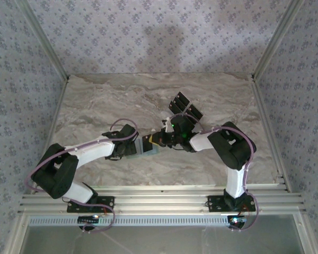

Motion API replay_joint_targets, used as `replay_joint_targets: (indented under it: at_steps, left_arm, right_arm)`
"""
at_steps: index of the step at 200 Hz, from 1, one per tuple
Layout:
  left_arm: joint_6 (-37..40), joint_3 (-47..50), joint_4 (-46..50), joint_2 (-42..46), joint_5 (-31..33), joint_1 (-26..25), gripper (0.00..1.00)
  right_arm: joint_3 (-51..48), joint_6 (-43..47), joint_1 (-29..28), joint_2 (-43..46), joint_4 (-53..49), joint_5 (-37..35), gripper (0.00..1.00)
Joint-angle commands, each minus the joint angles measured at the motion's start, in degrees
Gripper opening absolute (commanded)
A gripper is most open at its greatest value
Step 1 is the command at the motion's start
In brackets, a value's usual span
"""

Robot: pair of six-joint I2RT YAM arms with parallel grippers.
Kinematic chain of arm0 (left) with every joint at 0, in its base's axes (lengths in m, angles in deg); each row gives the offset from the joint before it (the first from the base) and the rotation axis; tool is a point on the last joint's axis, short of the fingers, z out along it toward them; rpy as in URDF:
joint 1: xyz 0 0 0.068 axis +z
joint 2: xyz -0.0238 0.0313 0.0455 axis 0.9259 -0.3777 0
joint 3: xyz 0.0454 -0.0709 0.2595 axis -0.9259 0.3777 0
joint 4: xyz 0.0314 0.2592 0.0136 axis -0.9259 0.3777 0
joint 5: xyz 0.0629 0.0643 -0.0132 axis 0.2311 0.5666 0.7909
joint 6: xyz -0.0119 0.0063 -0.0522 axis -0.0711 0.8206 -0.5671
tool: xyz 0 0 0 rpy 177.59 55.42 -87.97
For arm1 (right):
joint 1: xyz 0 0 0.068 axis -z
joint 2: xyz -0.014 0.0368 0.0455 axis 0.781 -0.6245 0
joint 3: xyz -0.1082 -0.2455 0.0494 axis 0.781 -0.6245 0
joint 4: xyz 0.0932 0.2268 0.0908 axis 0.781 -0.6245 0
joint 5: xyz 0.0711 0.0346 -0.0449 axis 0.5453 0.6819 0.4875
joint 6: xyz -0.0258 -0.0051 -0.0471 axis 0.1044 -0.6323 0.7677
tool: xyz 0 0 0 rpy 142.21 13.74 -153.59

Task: Put the credit cards into the card holder

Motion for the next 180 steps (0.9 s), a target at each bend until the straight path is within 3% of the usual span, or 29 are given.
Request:
replay_joint_targets:
  at_steps: [1, 180]
  left_arm:
    - [-0.4, 1.5, 4.14, -0.36, 1.4, -0.04, 0.98]
    - [-0.51, 1.59, 4.26, -0.28, 1.2, -0.03, 0.97]
  right_arm:
    - [1.89, 1.46, -0.65, -0.38, 0.67, 2.03, 0.0]
    - [3.02, 2.6, -0.87, -6.38, 3.95, 2.54, 0.0]
